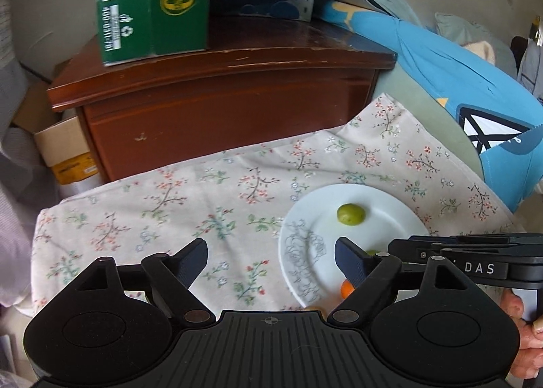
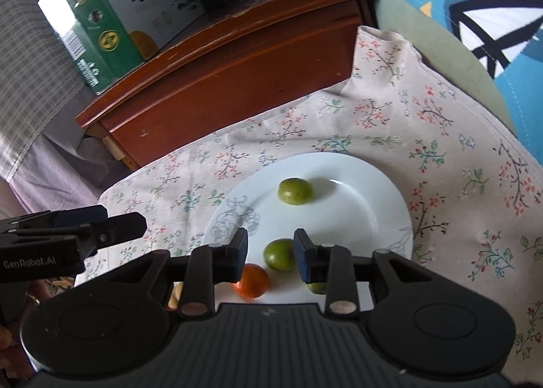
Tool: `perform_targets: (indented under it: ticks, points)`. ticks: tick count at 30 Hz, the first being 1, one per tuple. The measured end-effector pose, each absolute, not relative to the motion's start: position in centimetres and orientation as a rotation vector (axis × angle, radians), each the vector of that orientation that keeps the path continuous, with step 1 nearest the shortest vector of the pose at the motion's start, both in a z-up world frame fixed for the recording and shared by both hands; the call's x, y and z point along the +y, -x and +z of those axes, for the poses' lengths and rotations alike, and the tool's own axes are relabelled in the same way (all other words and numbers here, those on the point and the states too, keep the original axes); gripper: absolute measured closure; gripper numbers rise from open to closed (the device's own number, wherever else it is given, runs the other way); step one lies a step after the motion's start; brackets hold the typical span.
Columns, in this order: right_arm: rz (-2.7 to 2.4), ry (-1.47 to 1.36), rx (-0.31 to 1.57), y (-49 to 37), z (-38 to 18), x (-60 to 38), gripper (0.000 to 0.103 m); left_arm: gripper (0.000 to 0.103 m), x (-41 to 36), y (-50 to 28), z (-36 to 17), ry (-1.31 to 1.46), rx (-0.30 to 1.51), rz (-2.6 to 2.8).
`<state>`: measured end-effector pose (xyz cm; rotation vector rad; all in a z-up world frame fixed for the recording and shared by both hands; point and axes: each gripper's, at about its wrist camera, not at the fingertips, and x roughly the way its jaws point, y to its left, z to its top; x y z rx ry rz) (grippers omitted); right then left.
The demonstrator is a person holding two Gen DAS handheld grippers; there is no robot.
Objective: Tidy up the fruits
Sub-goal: 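Withdraw both grippers from the plate toward the fruit pile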
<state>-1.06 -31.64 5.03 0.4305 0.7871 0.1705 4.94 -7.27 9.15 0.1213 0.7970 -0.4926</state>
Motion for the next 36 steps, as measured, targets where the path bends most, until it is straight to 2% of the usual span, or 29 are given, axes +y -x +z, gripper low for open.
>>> perform_targets:
  ticks: [18,36]
  points:
    - [0.336,-0.340,0.820,2.1,4.7,-27.5,0.071,0.019,-3.2,-1.9,7.7,-0.132,0.860,-0.473]
    - [0.427,-0.250,0.866,1.6,3.0,-24.4,0.071,0.020,-4.3,2.9,2.9,-0.267,1.016,-0.653]
